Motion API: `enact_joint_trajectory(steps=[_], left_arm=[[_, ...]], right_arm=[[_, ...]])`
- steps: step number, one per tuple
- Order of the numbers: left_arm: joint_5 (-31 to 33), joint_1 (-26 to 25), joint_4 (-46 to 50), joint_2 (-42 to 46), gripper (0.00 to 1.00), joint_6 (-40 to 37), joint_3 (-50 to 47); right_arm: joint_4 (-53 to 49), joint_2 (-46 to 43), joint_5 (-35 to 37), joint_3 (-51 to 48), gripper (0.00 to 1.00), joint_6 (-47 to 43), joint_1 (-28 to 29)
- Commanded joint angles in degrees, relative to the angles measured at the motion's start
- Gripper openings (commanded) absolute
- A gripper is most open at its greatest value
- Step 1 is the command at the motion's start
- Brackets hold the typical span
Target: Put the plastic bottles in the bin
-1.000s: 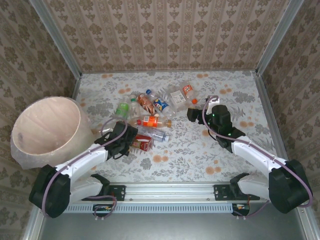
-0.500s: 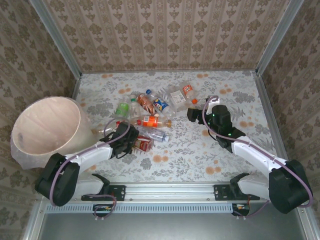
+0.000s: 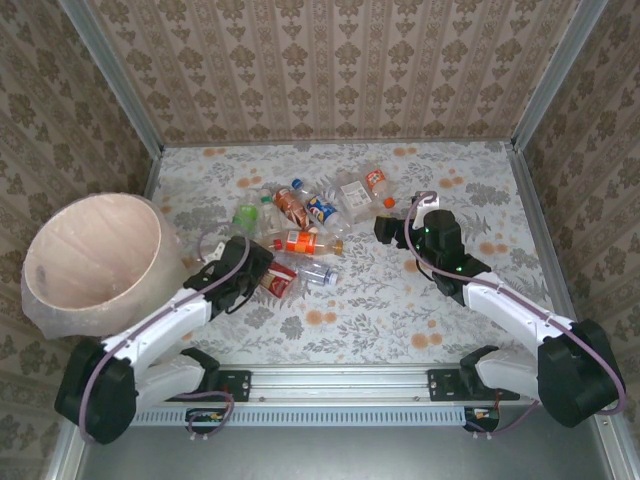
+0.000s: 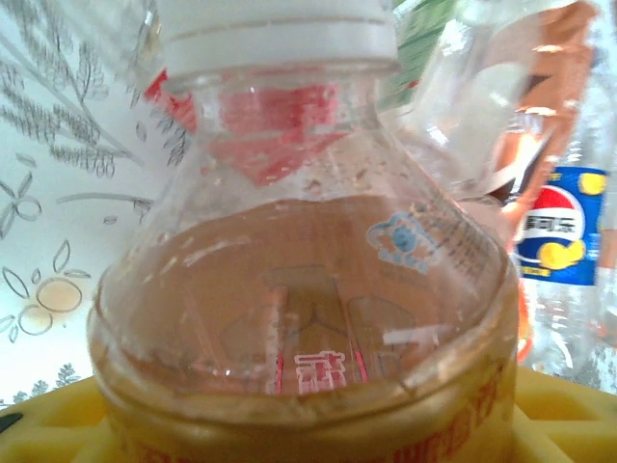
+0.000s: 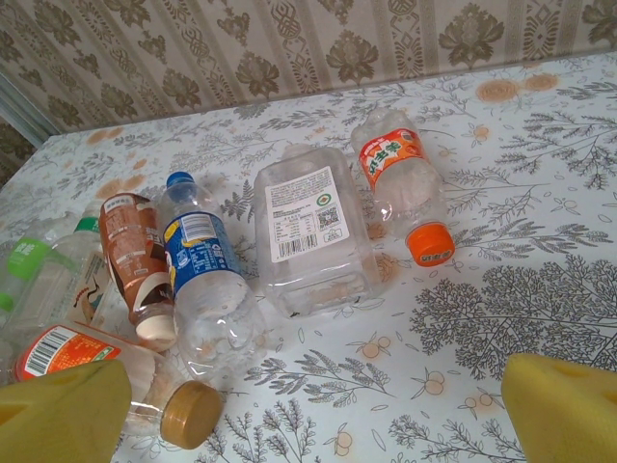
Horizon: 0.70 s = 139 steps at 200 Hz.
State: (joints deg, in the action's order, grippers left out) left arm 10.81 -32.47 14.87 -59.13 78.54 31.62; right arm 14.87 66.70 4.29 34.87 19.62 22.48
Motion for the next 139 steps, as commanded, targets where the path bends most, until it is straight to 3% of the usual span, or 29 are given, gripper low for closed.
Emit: enact_joint_trajectory(steps=[1,82,139], left_arm=[[4.42,0.21,7.19,3.8,0.59,-9.95,3.76],[7.45,0.21,16.44,3.13,0.58,-40.64,25.11],[9.54,1.68,22.95,1.95,0.59,-55.97,39.67]], right_arm=[[1.55,-0.03,0.16,0.46,1.0,-0.77,0.44],[3.5,1.06,-4.29,2.2,1.0,-2.81,2.03],[3.32,1.16,-3.87,2.93,1.0,-3.93,3.09]])
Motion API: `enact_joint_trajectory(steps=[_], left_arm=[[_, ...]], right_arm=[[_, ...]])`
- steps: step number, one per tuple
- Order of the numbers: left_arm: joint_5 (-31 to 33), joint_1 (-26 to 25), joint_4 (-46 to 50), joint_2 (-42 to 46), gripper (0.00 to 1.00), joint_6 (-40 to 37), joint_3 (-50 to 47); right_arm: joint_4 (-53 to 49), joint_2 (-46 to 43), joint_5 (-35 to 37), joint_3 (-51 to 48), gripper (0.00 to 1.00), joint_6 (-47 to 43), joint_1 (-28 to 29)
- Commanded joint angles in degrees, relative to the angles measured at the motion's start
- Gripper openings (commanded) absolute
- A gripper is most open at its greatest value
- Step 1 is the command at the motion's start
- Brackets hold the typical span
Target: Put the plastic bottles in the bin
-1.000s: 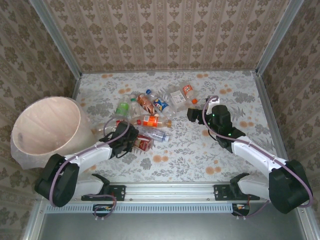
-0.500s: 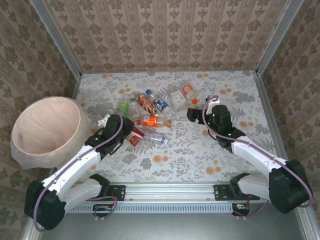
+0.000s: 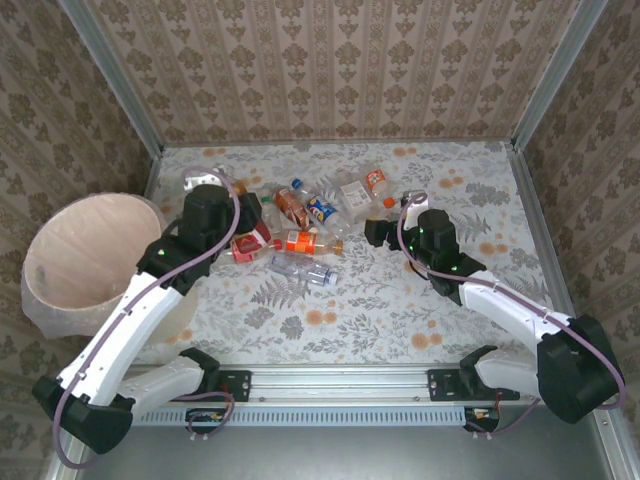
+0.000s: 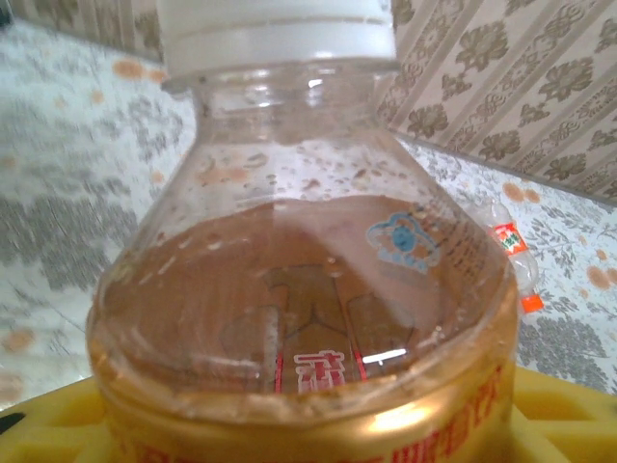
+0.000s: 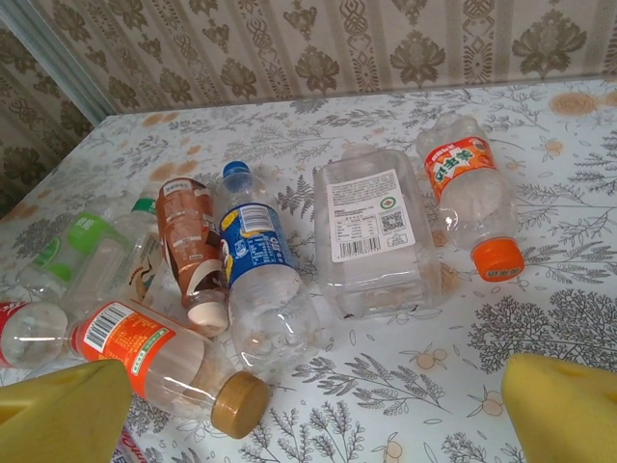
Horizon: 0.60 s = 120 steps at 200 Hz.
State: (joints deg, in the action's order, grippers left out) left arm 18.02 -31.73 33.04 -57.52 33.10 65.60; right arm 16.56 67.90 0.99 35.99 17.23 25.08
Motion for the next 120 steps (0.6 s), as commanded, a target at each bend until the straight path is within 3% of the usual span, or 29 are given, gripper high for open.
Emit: enact_joint_trajectory(steps=[1,66,120], left_arm=[[2.39,0.99,4.9,0.36,0.59,-10.79,5.94],[7.49,5.19,8.78,-1.27,0.56,-27.6,21.88],[3.91,15.9,8.01,-2.64,0.57,-34.6,29.17]], right_arm=[[1.64,-0.09,-0.6,1.86,1.0,-1.57,0.49],[2.04,0.11,-0.82,2.51,1.0,-2.56,0.5],[2.45,0.47,-0.94,2.51,1.0,-3.17,0.63]])
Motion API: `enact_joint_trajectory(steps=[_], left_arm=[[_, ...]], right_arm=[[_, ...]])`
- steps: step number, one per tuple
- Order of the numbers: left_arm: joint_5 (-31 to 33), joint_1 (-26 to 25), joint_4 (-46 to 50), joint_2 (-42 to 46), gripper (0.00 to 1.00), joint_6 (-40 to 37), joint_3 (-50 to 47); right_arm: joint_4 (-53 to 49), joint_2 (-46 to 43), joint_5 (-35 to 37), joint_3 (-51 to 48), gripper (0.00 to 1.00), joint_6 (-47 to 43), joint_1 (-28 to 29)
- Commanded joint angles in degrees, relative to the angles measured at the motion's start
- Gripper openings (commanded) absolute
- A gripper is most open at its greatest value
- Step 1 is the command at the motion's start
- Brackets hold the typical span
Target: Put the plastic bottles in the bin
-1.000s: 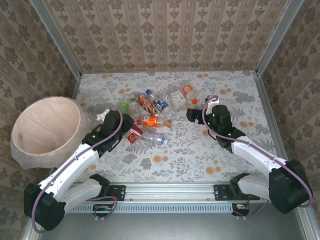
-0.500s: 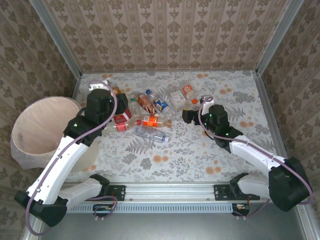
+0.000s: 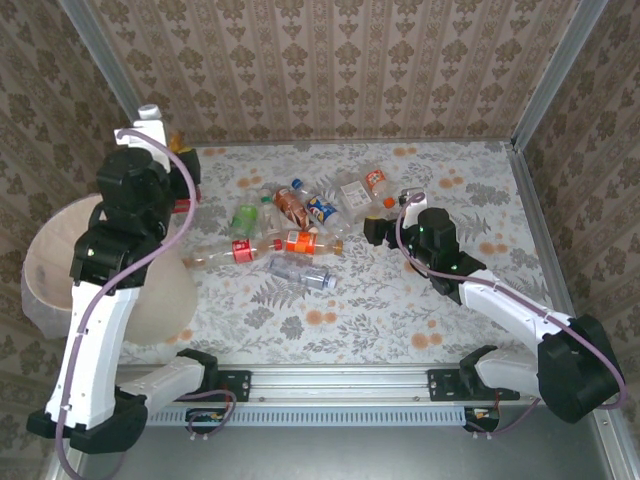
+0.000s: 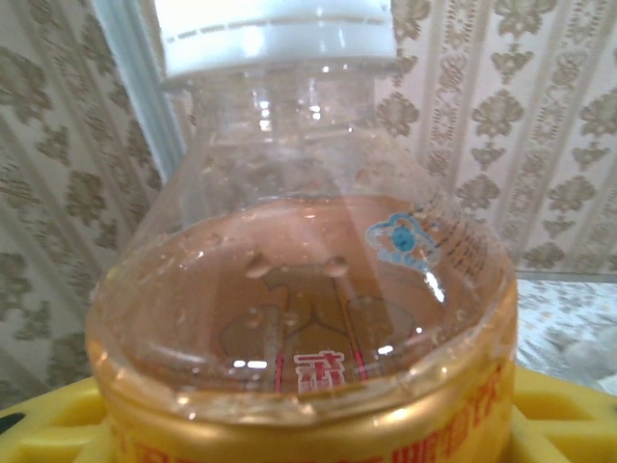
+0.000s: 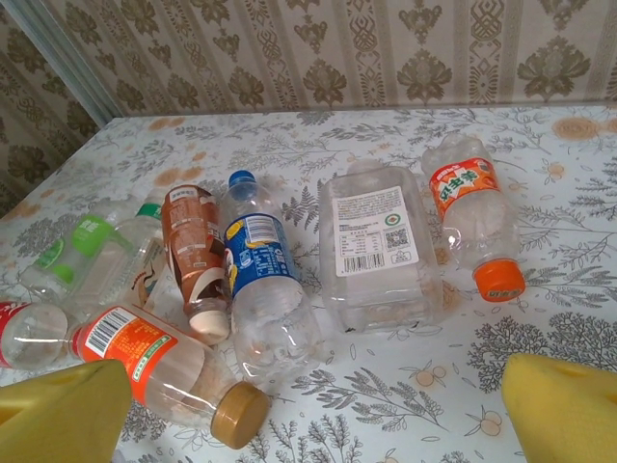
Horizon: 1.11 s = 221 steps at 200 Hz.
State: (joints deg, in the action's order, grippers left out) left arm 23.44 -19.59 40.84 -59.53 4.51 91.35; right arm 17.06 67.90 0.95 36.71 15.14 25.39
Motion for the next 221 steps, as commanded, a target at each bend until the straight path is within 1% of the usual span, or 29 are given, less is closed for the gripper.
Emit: enact_joint_trajectory(steps=[1,21,35,61,79,88,99,109,125,130,145,167,175,184,191,197,209,221], left_arm=[[-1.58,4.04,0.21,-0.74,0.57,-6.1,3.58],[-3.36,9.46,0.28,-1.85,0.56,-6.86,5.76],[-6.86,13.74,0.11,-2.36,0.56,-7.94,6.71],[-11.0,22.13,0.68,-3.4,0.55,-11.71,7.14],[-17.55,30.94,1.17,-3.53,0.55,-14.05,5.84],[-19.77,35.47,0.44,-3.34,0.55,-15.0,4.21],[-19.67,39.7,-1.06,-3.0,0.54,-16.74,1.37],[-16.86,42.14,-2.83,-2.79,0.53,-18.16,-1.25],[-9.77,45.07,-4.14,-3.35,0.53,-17.6,-3.94],[-8.59,46.02,-4.02,-3.6,0.54,-16.86,-4.59],[-9.08,48.15,-5.64,-3.38,0.55,-15.18,-8.02],[-9.01,49.29,-8.56,-3.54,0.61,-12.59,-12.87],[-9.61,49.43,-8.76,-4.04,0.66,-12.39,-13.87],[-9.06,49.46,-8.47,-4.65,0.74,-12.09,-14.13],[-7.73,49.42,-8.14,-4.94,0.84,-11.41,-14.03],[-6.7,49.42,-7.84,-4.98,0.9,-10.75,-13.79],[-5.47,49.43,-7.71,-4.52,0.94,-10.02,-13.33],[-4.91,49.43,-7.24,-3.99,0.97,-9.26,-12.61]], right_arm=[[1.94,0.47,-0.88,1.79,1.0,-1.07,0.3],[1.88,0.48,-1.06,2.09,1.0,-1.59,0.28],[1.93,0.39,-1.06,2.18,1.0,-1.91,0.28],[2.19,0.34,-1.0,2.08,1.0,-2.54,0.28],[1.78,0.72,-1.35,2.73,1.0,-3.39,0.28],[1.34,0.91,-1.48,3.28,1.0,-4.06,0.32],[0.97,1.22,-1.73,3.91,1.0,-4.65,0.28],[0.96,1.56,-1.87,4.38,1.0,-5.1,0.28],[0.96,2.19,-2.28,5.31,1.0,-5.42,0.28],[0.88,2.38,-2.36,5.59,1.0,-5.47,0.3],[0.84,2.95,-2.78,6.26,1.0,-5.5,0.32],[0.97,3.29,-3.09,6.62,1.0,-5.22,0.36],[0.88,3.19,-3.18,6.61,1.0,-5.03,0.37],[0.67,3.01,-3.24,6.47,1.0,-5.01,0.37],[0.4,2.77,-3.19,6.36,1.0,-5.05,0.37],[0.2,2.56,-3.01,6.21,1.0,-5.03,0.37],[0.11,1.99,-2.56,5.72,1.0,-5.12,0.37],[0.17,1.55,-2.24,5.23,1.0,-5.04,0.37]])
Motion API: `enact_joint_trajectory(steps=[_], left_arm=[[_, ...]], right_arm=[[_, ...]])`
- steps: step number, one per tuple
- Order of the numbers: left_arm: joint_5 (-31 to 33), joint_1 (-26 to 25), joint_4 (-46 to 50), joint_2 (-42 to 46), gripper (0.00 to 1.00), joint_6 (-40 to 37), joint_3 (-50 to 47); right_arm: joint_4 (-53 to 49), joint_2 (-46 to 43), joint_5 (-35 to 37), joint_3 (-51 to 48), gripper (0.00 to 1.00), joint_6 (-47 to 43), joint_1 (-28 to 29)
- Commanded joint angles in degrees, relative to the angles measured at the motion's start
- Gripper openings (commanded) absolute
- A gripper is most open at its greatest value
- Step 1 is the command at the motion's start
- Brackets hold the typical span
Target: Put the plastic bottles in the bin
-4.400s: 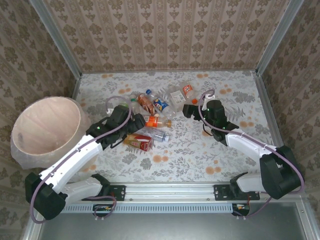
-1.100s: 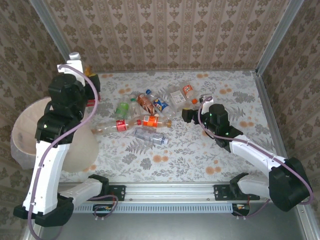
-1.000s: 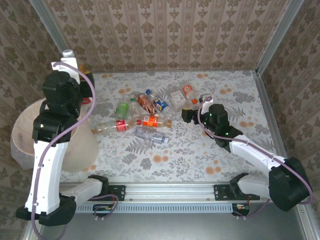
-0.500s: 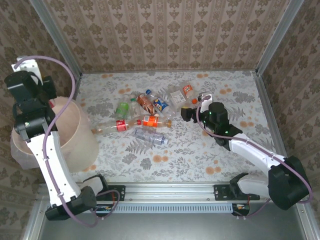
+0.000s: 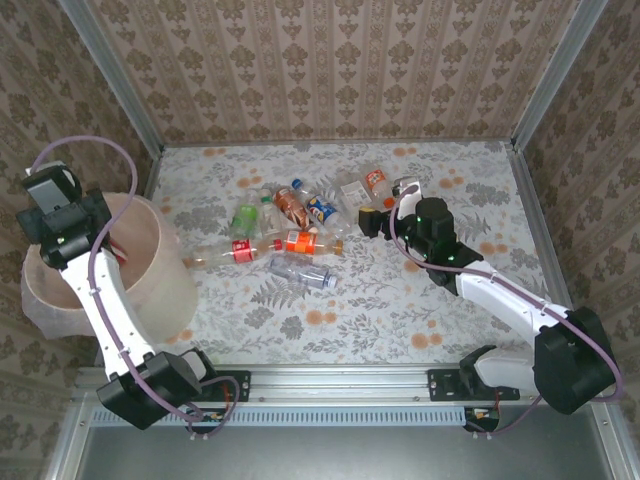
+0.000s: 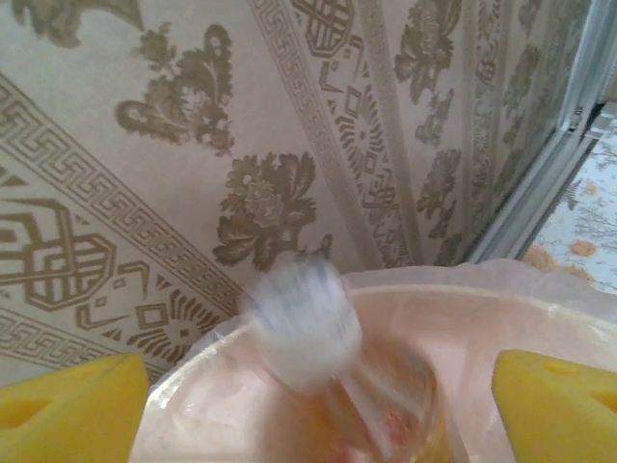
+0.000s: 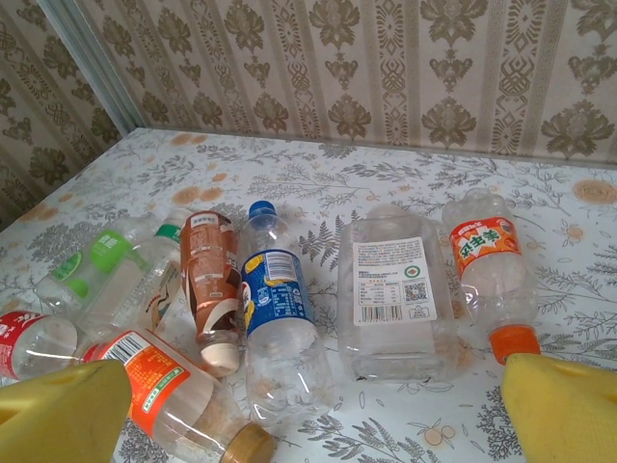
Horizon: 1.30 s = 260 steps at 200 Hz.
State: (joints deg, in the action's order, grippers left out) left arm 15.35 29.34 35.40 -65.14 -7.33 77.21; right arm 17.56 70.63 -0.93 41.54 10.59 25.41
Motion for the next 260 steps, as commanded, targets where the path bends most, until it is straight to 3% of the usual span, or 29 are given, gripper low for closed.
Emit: enact_joint_trajectory(steps=[1,37,90,157,195,225,260], left_arm=[[3.23,0.47,-1.72,1.66,0.97,2.72,1.58],[1.69,-0.07,1.18,2.28,1.0,6.05,3.84],[-3.49,-5.29,4.05,2.71,1.0,9.53,6.24],[-17.34,-8.59,4.39,5.72,1.0,17.25,5.39],[-33.81,-9.37,1.06,7.4,1.0,25.23,2.52],[-37.98,-13.51,-1.48,7.44,1.0,29.65,1.83],[-41.42,-22.99,-7.1,6.06,1.0,28.79,1.77]], right_arm=[[-0.33,-1.23,-0.37,0.39,1.0,-0.49,0.39],[-0.24,-1.07,-0.47,0.38,1.0,0.04,0.43],[-1.82,-0.08,-1.82,0.21,1.0,0.51,0.99],[-6.44,4.07,-6.0,2.14,1.0,-3.52,4.7],[-9.24,6.94,-7.05,3.18,1.0,-5.01,8.49],[-11.55,8.6,-7.88,4.27,1.0,-6.2,11.27],[-12.73,13.72,-9.37,6.25,1.0,-8.68,14.06]])
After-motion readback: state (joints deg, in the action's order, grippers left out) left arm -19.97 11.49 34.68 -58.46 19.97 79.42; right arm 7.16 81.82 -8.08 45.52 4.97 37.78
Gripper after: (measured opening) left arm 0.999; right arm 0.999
